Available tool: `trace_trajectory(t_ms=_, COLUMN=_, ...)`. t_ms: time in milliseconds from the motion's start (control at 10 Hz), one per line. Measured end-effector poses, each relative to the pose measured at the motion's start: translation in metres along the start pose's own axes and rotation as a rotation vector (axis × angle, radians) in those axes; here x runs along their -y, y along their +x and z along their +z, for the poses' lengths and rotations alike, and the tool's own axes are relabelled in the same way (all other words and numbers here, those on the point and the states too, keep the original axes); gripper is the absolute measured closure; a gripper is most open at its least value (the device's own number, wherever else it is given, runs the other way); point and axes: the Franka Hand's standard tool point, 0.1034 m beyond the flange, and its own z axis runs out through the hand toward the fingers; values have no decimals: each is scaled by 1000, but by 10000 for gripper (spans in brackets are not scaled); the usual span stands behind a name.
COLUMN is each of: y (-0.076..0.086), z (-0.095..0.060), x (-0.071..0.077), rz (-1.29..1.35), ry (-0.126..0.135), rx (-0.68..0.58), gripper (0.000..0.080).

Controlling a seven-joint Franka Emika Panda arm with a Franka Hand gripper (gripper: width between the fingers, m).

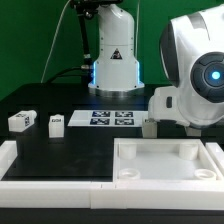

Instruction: Assemble one leg

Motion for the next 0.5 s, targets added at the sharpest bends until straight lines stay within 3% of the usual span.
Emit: trace_trajectory(t_ms=500, y=-2, z=-2, x=-1, rz=-14, ry=-3, rx=7, gripper=511)
